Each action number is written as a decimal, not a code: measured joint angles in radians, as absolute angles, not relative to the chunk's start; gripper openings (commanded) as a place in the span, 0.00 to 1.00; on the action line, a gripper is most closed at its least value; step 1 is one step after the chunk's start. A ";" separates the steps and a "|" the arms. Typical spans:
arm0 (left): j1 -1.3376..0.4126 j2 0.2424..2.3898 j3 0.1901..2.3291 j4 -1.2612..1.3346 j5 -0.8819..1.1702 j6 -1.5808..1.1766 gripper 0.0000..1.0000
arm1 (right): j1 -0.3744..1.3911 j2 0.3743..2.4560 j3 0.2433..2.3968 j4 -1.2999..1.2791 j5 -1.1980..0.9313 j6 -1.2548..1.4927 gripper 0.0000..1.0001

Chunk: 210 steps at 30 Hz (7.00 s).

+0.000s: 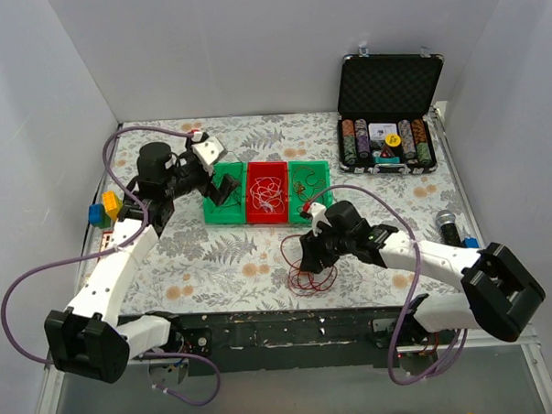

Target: Untangle the cables

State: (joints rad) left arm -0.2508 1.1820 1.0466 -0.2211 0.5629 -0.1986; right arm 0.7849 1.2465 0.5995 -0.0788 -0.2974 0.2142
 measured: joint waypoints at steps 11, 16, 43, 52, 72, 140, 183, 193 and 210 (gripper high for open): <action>-0.480 1.113 0.926 -0.300 0.692 -0.062 0.98 | 0.795 1.229 0.633 -0.092 -0.297 0.195 0.01; -0.562 1.188 0.913 -0.304 0.735 -0.071 0.98 | 0.799 1.093 0.682 -0.097 -0.302 0.197 0.01; -0.652 1.253 0.984 -0.272 0.897 -0.138 0.00 | 0.800 1.016 0.898 -0.120 -0.334 0.206 0.01; -0.657 1.256 1.096 -0.292 0.770 -0.112 0.00 | 0.800 0.965 0.885 -0.096 -0.291 0.209 0.53; -0.656 1.240 1.409 -0.248 0.580 -0.104 0.00 | 0.800 0.854 0.599 0.019 -0.131 0.211 0.69; -0.742 1.511 1.387 0.250 0.327 -0.072 0.00 | 0.814 0.507 0.392 0.113 0.268 0.354 0.50; -0.743 1.792 1.121 0.411 0.113 -0.052 0.00 | 0.813 0.486 0.410 -0.010 0.437 0.397 0.50; -0.750 1.988 1.180 0.354 0.116 -0.003 0.00 | 0.802 0.500 0.410 -0.011 0.451 0.402 0.51; -0.755 1.879 1.247 0.140 0.159 -0.024 0.72 | 0.780 0.585 0.454 -0.055 0.408 0.416 0.73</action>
State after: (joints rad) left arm -0.7547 1.8793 1.2469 0.1398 0.1589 -0.0238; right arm 0.7795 0.5854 0.4538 -0.0551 0.4076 0.4156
